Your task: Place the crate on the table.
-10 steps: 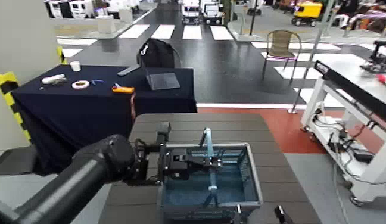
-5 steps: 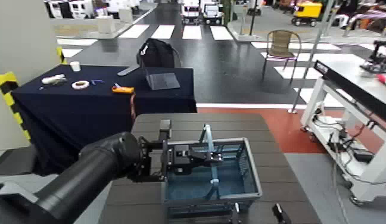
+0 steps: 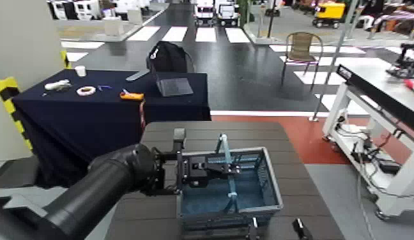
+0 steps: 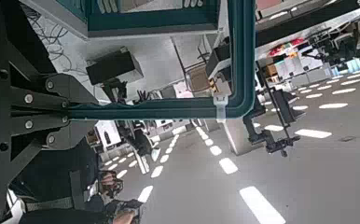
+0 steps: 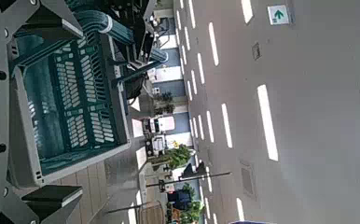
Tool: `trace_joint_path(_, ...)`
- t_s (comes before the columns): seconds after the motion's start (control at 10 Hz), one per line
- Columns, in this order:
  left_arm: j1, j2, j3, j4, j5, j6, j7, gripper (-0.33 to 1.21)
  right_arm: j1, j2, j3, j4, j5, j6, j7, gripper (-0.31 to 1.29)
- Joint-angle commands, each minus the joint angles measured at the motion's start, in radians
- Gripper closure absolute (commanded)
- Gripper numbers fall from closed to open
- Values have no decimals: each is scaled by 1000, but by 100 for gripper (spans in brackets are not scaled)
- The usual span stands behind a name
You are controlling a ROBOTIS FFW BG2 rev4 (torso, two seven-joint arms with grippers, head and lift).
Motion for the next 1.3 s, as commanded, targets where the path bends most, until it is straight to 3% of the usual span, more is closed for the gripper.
trace_joint_path(0.1, 2, -5, -4, 16, -1, -24, 0, 102, 0, 0, -2, 4, -2, -8, 0, 13)
trace_joint_path(0.3, 2, -10, -4, 25, -1, -44, 0, 99, 0, 0, -3, 7, -3, -16, 0, 13)
trace_joint_path(0.4, -3, -10, -4, 28, -3, -53, 3, 83, -1, 2, -3, 7, -5, -17, 0, 13)
trace_joint_path(0.6, -8, -11, -4, 34, -3, -76, 8, 78, -1, 2, -3, 10, -5, -22, 0, 13)
trace_joint_path(0.9, -5, -14, -12, 47, -3, -119, 17, 10, -1, 2, -3, 10, -6, -23, 0, 13)
trace_joint_path(1.0, -5, -14, -4, 47, -24, -127, 23, 8, 0, 0, -3, 9, -6, -23, 0, 13)
trace_joint_path(1.3, 55, 9, 149, -35, -182, -112, 124, 10, 9, 2, -11, 1, -6, -16, 0, 13)
